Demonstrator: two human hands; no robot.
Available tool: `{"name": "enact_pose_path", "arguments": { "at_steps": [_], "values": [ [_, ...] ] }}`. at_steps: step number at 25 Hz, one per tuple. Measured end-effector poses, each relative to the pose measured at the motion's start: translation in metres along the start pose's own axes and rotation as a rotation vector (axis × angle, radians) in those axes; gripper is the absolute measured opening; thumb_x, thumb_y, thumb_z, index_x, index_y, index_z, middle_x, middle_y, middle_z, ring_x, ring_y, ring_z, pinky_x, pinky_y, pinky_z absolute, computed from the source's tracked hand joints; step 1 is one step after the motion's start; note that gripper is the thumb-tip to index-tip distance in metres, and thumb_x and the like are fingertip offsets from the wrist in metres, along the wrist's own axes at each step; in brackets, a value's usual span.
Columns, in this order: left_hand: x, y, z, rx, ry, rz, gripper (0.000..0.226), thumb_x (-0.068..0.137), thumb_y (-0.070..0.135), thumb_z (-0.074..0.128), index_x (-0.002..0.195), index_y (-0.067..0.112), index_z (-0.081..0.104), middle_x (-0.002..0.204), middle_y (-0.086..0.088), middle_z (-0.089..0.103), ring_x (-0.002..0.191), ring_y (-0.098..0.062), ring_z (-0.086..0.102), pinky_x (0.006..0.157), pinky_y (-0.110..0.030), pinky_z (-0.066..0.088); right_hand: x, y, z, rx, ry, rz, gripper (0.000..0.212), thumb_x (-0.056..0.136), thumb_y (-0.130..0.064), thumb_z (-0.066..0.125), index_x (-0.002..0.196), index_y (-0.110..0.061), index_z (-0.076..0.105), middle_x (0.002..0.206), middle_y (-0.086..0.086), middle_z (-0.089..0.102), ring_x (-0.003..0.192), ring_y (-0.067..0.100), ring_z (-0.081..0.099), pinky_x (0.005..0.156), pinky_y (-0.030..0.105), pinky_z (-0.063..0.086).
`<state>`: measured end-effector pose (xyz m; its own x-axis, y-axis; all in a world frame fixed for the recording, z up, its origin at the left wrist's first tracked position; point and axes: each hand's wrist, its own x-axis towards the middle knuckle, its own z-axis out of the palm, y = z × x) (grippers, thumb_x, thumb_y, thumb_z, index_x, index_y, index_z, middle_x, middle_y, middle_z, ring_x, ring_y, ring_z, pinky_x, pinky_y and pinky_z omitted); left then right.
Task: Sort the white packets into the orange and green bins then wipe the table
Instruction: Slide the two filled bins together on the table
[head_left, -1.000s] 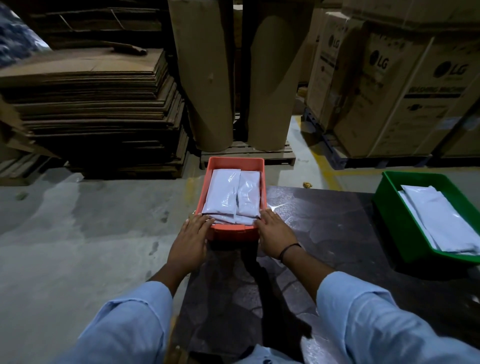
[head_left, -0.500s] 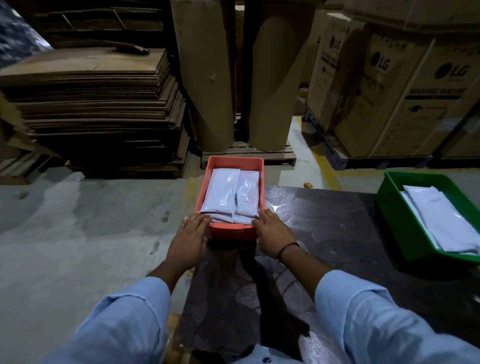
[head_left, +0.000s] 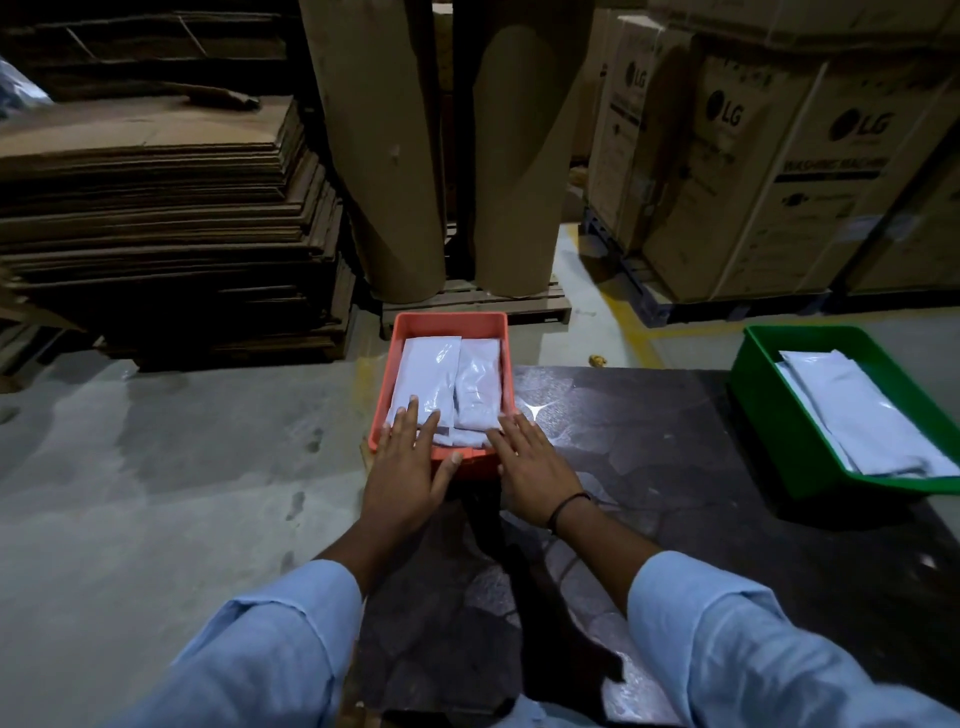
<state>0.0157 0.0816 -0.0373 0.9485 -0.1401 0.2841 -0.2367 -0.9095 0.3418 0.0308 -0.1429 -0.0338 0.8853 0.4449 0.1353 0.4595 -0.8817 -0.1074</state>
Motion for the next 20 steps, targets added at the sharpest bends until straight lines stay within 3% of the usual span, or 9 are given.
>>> {"name": "enact_pose_path", "arguments": {
  "at_steps": [3, 7, 14, 20],
  "values": [
    [0.017, 0.033, 0.009, -0.043, -0.013, 0.089, 0.071, 0.099, 0.065, 0.030, 0.155, 0.021, 0.032, 0.169, -0.007, 0.012, 0.155, -0.025, 0.012, 0.126, -0.046, 0.013, -0.013, 0.015, -0.008, 0.002, 0.043, 0.027, 0.066, 0.090, -0.030, 0.033, 0.152, -0.007, 0.031, 0.159, 0.021, 0.028, 0.150, 0.038, 0.019, 0.122, 0.051, 0.019],
    [0.036, 0.092, 0.034, -0.030, -0.050, 0.201, 0.071, 0.099, 0.063, 0.029, 0.153, 0.017, 0.036, 0.167, -0.013, 0.018, 0.153, -0.032, 0.019, 0.125, -0.047, 0.014, -0.049, 0.064, -0.018, 0.007, 0.094, 0.187, 0.063, 0.093, -0.021, 0.051, 0.152, -0.008, 0.034, 0.159, 0.020, 0.030, 0.150, 0.037, 0.020, 0.122, 0.050, 0.021],
    [0.062, 0.229, 0.088, -0.095, -0.139, 0.324, 0.072, 0.098, 0.064, 0.028, 0.155, 0.021, 0.031, 0.166, -0.010, 0.019, 0.154, -0.030, 0.017, 0.126, -0.048, 0.011, -0.146, 0.190, -0.059, -0.017, 0.145, 0.460, 0.060, 0.093, -0.025, 0.037, 0.150, -0.006, 0.037, 0.158, 0.021, 0.031, 0.149, 0.039, 0.021, 0.121, 0.052, 0.021],
    [0.074, 0.365, 0.135, -0.100, -0.199, 0.443, 0.075, 0.098, 0.065, 0.025, 0.156, 0.018, 0.029, 0.166, -0.011, 0.020, 0.154, -0.031, 0.017, 0.126, -0.047, 0.010, -0.230, 0.309, -0.091, -0.052, 0.190, 0.587, 0.057, 0.093, -0.026, 0.049, 0.147, -0.008, 0.044, 0.155, 0.020, 0.038, 0.146, 0.039, 0.029, 0.119, 0.053, 0.025]
  ]
}}
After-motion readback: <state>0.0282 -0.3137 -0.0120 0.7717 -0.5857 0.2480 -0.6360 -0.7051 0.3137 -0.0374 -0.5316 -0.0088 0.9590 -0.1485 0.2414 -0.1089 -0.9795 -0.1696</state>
